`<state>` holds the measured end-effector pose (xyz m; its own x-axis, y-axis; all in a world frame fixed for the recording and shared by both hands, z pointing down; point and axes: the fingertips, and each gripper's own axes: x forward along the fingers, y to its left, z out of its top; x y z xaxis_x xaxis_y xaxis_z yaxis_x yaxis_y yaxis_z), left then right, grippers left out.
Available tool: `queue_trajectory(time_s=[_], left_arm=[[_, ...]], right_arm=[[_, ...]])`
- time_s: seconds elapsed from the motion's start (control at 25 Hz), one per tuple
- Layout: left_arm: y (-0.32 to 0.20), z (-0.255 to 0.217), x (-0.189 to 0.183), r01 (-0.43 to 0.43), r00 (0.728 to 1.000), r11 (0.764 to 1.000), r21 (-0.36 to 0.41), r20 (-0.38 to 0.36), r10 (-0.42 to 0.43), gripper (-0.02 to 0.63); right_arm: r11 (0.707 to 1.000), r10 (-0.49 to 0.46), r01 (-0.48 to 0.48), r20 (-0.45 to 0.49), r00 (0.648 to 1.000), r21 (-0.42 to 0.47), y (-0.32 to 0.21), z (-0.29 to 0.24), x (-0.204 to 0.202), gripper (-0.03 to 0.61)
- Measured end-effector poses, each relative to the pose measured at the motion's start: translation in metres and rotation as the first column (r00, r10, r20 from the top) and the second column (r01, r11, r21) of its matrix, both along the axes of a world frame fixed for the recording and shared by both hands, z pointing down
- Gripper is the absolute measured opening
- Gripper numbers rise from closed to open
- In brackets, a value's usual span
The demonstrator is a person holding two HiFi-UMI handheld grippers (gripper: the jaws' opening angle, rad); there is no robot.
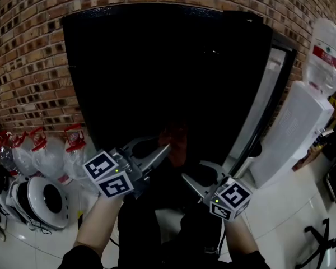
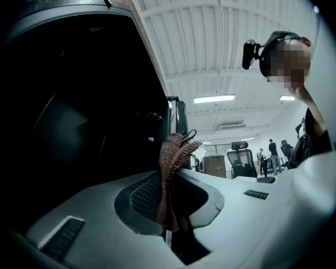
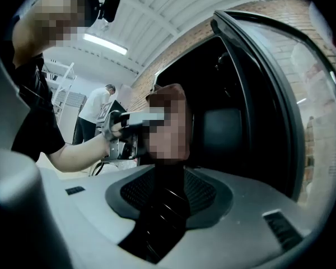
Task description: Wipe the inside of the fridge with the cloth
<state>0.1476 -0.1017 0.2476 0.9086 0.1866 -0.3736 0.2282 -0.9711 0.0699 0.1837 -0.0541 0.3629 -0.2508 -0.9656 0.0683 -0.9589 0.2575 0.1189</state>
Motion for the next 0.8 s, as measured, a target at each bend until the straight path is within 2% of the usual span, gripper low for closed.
queue_trajectory(time_s=[0.12,0.28,0.44,0.52,0.64,0.72,0.8], left_arm=[[-0.02,-0.009,0.014,0.051,0.999,0.999,0.017,-0.01,-0.051,0.051],[-0.03,-0.013,0.046,0.099,0.995,0.991,0.092,-0.011,-0.098,0.051],[-0.025,-0.05,0.077,0.0,0.996,0.995,0.097,-0.09,0.008,0.051],[-0.019,-0.079,0.085,-0.083,0.987,0.992,0.09,-0.133,0.095,0.051],[-0.008,-0.12,0.089,-0.184,0.964,0.976,0.119,-0.171,0.203,0.051],[-0.005,-0.144,0.088,-0.189,0.957,0.971,0.144,-0.193,0.214,0.051],[-0.013,-0.164,0.089,-0.142,0.964,0.98,0.141,-0.204,0.169,0.051]], right_arm=[[0.999,0.024,-0.025,0.019,1.0,0.044,-0.015,0.005,-0.001,0.104],[0.998,0.033,-0.034,0.034,0.999,0.052,-0.026,0.01,-0.001,0.104],[0.999,0.021,-0.024,0.061,0.998,0.046,-0.029,0.004,0.007,0.104],[0.999,0.007,-0.009,0.053,0.999,0.037,-0.033,-0.001,0.008,0.104],[1.0,-0.007,0.007,0.009,1.0,0.017,-0.039,-0.004,0.007,0.104],[1.0,-0.028,0.028,0.001,1.0,0.006,-0.043,-0.004,0.004,0.104],[0.998,-0.059,0.059,0.009,0.998,0.002,-0.047,-0.004,-0.001,0.104]])
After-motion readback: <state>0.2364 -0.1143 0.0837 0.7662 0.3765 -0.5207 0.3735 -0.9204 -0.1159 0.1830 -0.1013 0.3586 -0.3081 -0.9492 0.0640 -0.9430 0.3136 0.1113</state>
